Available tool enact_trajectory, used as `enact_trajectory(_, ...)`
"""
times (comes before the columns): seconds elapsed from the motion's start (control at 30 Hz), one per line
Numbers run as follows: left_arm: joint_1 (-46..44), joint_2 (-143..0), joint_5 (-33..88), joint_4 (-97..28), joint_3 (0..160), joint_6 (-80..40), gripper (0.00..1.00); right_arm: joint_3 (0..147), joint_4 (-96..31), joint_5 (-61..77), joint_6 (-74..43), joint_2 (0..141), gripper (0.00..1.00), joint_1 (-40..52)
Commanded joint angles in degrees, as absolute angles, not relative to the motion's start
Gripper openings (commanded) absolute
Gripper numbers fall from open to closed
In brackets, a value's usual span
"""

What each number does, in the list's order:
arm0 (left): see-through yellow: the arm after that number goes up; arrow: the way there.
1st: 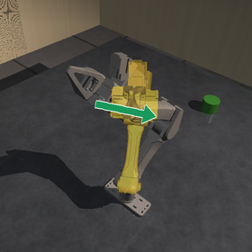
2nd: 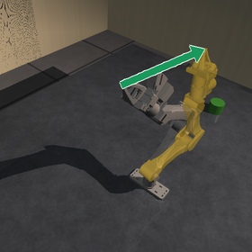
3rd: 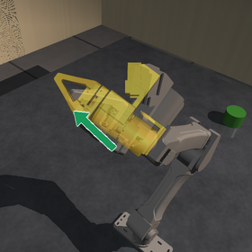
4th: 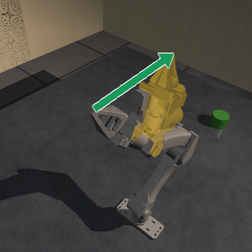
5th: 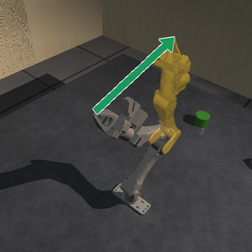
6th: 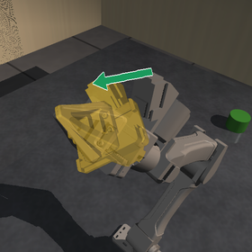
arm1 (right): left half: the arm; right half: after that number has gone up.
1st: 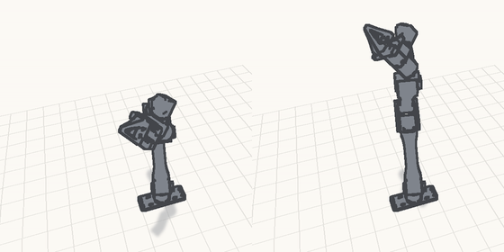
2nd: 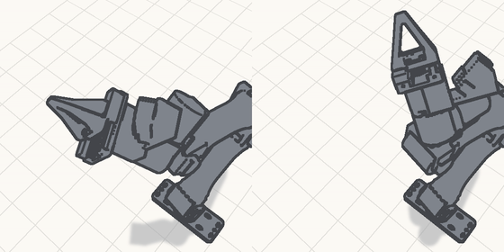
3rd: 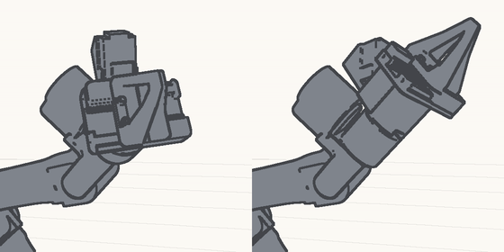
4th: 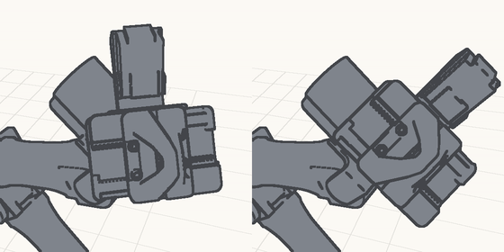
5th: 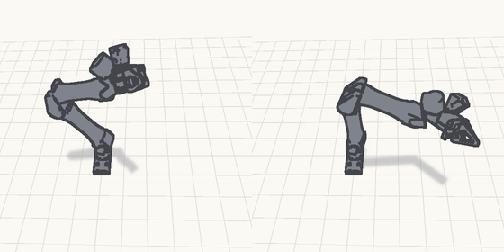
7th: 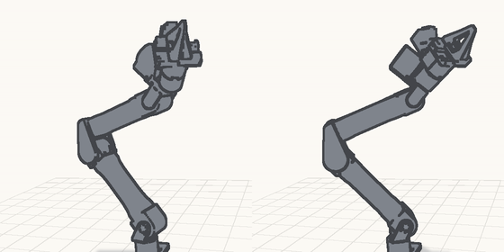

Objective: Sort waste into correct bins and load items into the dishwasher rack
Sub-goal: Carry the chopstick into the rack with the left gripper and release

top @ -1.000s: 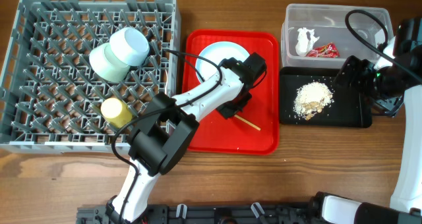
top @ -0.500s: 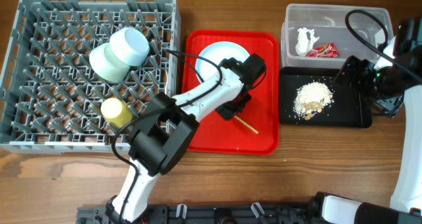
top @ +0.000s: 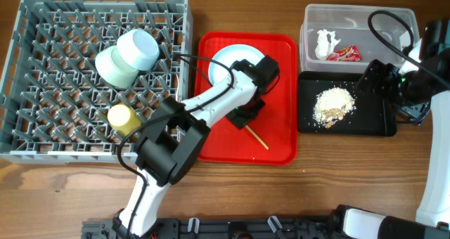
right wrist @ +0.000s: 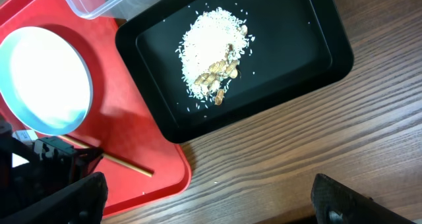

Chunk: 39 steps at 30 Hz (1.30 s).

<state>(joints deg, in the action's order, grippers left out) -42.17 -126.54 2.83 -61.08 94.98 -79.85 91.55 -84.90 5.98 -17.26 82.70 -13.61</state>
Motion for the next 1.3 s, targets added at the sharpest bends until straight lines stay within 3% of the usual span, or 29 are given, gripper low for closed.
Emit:
enact_trajectory(0.0, -40.4, -127.3, 4.3, -62.7, 93.7, -80.2, 0.04, 91.8, -85.2, 6.8, -16.4, 82.0, 1.0, -13.7)
enact_trajectory(0.27, -36.8, -119.8, 1.2, -63.9, 93.7, -74.8, 0.04, 91.8, -85.1, 6.8, -16.3, 82.0, 1.0, -13.7)
enact_trajectory(0.47, -35.6, -111.6, 0.1, -64.7, 93.7, -52.3, 0.04, 91.8, -85.1, 6.9, -16.3, 82.0, 1.0, -13.7)
enact_trajectory(0.6, -33.8, -106.5, -2.7, -67.9, 93.7, -44.6, 0.04, 91.8, -85.1, 6.9, -16.3, 82.0, 1.0, -13.7)
enact_trajectory(0.83, -25.1, -99.3, -3.8, -67.5, 93.7, -19.1, 0.04, 91.8, -85.1, 6.9, -16.3, 82.0, 1.0, -13.7)
enact_trajectory(1.27, -12.9, -101.3, -4.6, -60.6, 93.7, -9.4, 0.04, 91.8, -85.1, 6.8, -16.3, 82.0, 1.0, -13.7)
